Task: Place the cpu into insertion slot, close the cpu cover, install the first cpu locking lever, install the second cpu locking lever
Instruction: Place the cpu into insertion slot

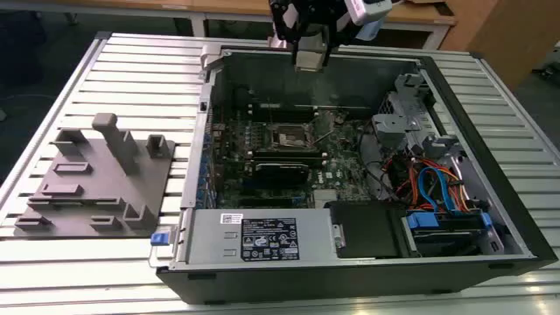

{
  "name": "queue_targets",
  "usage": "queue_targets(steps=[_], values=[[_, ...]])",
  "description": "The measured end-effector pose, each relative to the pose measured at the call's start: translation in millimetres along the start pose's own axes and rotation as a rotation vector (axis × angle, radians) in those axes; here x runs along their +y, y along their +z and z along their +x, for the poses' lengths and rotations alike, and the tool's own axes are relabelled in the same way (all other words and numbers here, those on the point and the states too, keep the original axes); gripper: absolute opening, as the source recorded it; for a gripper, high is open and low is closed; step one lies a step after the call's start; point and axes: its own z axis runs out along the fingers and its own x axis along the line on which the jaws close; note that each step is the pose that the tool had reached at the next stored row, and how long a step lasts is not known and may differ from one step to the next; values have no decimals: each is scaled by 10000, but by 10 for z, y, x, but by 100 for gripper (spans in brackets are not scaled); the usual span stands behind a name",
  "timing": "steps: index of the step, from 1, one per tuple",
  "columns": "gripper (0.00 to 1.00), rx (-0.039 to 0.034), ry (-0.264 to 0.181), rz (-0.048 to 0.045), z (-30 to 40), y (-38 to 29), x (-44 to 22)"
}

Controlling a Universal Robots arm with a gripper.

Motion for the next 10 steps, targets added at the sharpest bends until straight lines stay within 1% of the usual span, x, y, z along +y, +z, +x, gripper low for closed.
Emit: queue_targets(steps=[10], values=[[54,0,0,-1,0,0,0]])
